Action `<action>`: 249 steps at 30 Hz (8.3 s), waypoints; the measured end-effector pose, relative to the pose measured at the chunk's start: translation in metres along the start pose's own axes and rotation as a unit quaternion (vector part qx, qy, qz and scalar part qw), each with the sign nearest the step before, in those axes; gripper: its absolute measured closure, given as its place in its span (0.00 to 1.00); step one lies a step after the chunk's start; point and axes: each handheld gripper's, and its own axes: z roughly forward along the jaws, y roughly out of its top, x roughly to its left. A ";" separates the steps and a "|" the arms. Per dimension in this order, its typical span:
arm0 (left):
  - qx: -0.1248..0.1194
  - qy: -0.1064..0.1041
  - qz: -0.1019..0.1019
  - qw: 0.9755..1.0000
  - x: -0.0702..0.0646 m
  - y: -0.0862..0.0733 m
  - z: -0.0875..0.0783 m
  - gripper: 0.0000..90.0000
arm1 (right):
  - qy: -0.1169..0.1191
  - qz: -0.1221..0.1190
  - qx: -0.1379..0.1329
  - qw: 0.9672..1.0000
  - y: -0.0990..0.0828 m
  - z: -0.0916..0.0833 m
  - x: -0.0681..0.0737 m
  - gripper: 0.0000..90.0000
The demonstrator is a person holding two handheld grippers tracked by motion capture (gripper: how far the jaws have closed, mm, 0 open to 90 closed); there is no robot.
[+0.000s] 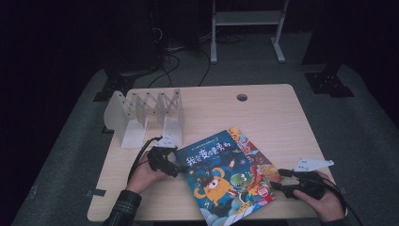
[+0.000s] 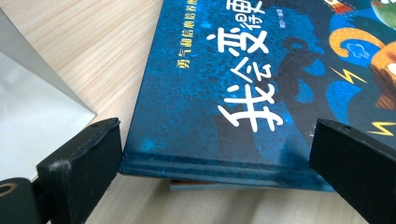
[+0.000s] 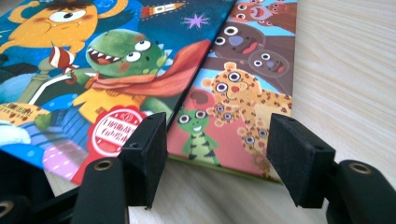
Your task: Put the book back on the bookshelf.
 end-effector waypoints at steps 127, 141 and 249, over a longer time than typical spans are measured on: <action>-0.021 0.003 -0.030 0.999 -0.017 -0.028 -0.032 0.00 | 0.003 0.037 -0.009 0.999 0.055 0.068 -0.041 0.44; -0.021 0.013 -0.051 0.998 -0.017 -0.045 -0.041 0.00 | 0.010 0.012 -0.003 1.000 0.065 0.078 -0.025 0.44; -0.032 -0.101 -0.169 0.980 -0.006 -0.046 -0.049 0.00 | 0.098 -0.109 0.036 0.989 0.052 0.067 0.032 0.99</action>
